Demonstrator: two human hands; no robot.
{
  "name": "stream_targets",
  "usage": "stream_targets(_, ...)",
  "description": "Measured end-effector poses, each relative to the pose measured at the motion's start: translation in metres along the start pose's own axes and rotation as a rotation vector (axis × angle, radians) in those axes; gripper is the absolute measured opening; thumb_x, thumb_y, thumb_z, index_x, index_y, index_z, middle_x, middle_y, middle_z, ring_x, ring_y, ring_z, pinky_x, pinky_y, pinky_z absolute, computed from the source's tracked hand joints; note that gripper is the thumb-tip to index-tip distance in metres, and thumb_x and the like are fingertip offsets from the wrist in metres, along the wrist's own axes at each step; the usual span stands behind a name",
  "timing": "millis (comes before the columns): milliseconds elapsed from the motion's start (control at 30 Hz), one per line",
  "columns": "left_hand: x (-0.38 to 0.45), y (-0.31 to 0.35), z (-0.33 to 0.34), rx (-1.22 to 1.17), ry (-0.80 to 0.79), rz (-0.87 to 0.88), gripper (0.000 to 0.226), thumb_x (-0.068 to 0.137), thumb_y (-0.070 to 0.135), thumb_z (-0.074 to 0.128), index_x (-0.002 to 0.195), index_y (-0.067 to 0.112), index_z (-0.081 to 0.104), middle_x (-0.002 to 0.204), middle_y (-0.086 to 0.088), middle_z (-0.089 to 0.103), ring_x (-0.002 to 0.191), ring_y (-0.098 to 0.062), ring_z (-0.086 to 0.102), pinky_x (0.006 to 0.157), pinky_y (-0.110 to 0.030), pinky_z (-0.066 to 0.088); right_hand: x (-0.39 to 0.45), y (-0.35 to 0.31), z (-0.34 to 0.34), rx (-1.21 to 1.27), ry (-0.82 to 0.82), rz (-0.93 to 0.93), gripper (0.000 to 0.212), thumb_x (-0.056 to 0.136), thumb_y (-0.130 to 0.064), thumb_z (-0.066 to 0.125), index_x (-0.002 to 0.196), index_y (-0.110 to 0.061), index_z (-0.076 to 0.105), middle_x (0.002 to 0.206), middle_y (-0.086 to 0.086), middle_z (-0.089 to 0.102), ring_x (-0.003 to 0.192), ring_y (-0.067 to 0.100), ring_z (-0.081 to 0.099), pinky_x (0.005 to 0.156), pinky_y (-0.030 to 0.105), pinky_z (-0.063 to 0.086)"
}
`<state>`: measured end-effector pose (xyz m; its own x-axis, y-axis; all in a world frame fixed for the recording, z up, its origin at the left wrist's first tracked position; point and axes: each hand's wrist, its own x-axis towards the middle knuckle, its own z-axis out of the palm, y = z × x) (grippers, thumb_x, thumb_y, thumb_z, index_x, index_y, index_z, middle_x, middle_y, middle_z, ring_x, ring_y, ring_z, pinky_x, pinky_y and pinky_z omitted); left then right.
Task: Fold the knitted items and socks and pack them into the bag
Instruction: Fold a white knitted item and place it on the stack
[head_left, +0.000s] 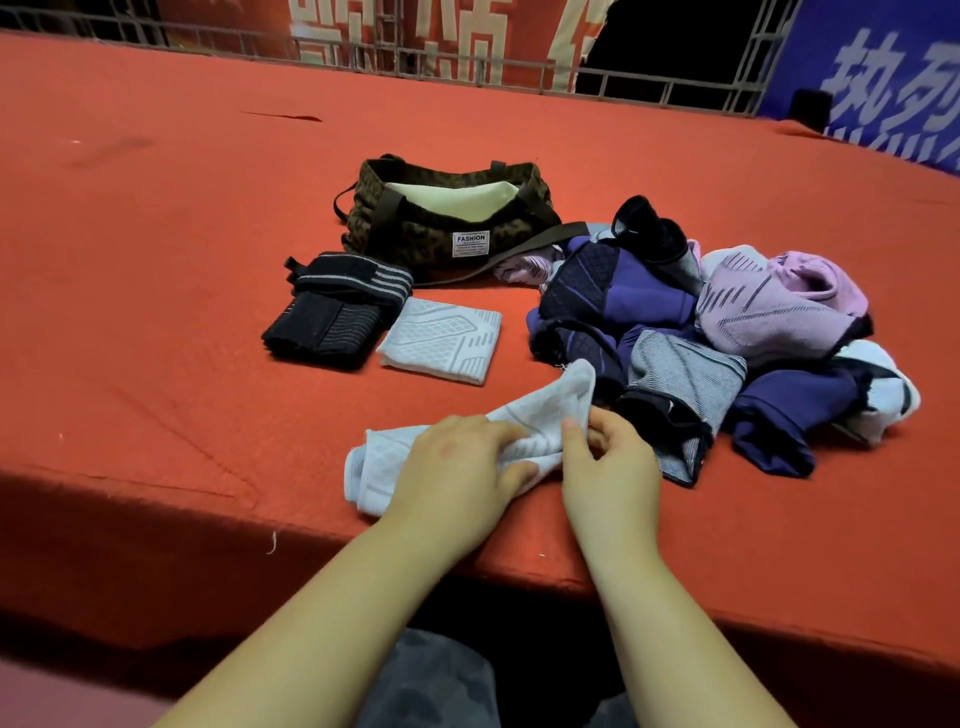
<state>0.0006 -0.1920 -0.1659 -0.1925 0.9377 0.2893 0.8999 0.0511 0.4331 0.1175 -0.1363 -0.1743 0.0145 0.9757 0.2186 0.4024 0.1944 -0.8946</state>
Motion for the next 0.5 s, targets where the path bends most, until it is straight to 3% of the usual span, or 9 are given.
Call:
stream_targets(100,0.000,-0.008,0.004,-0.199,0.016,-0.045,0.019,0.089,0.034,0.060,0.100,0.023,0.070,0.099,0.007,0.069,0.099,-0.014,0.058,0.086,-0.024,0.039,0.006,0.002,-0.009,-0.045,-0.002,-0.073,0.019,0.094,-0.019,0.052,0.088,-0.013,0.069,0.075,0.001,0.068,0.075,0.020,0.064,0.064,0.029,0.044)
stream_targets(200,0.001,-0.015,-0.008,-0.573,-0.007,-0.181,0.008,0.090,0.022,0.062,0.086,0.021,0.069,0.083,0.017,0.067,0.079,0.011,0.059,0.077,-0.007,0.041,0.020,-0.004,-0.035,0.063,-0.022,-0.075,0.017,0.093,-0.013,0.055,0.101,-0.015,0.069,0.076,-0.003,0.067,0.063,-0.004,0.059,0.061,0.010,0.043)
stream_targets(300,0.003,-0.020,-0.017,-0.846,-0.079,-0.266,0.011,0.089,0.016,0.061,0.083,0.016,0.070,0.077,0.009,0.069,0.069,0.003,0.059,0.073,-0.017,0.044,0.031,-0.010,-0.055,0.172,-0.048,-0.091,0.015,0.092,-0.013,0.057,0.104,-0.020,0.061,0.071,0.008,0.068,0.062,0.012,0.059,0.065,0.026,0.047)
stream_targets(400,0.004,-0.021,-0.016,-0.907,-0.074,-0.318,0.013,0.090,0.015,0.060,0.081,0.016,0.070,0.073,0.007,0.069,0.067,-0.002,0.059,0.067,-0.017,0.046,0.026,-0.014,-0.050,0.184,-0.085,-0.101,0.015,0.093,-0.011,0.055,0.107,-0.018,0.055,0.065,0.001,0.060,0.048,0.001,0.049,0.051,0.009,0.038)
stream_targets(500,0.006,-0.015,-0.018,-1.077,-0.005,-0.423,0.017,0.090,0.012,0.059,0.079,0.009,0.071,0.070,-0.003,0.070,0.063,-0.010,0.061,0.062,-0.021,0.048,0.011,-0.014,-0.039,0.302,0.005,-0.068,0.018,0.090,-0.017,0.061,0.106,-0.021,0.052,0.080,-0.001,0.062,0.058,0.000,0.054,0.056,0.009,0.042)
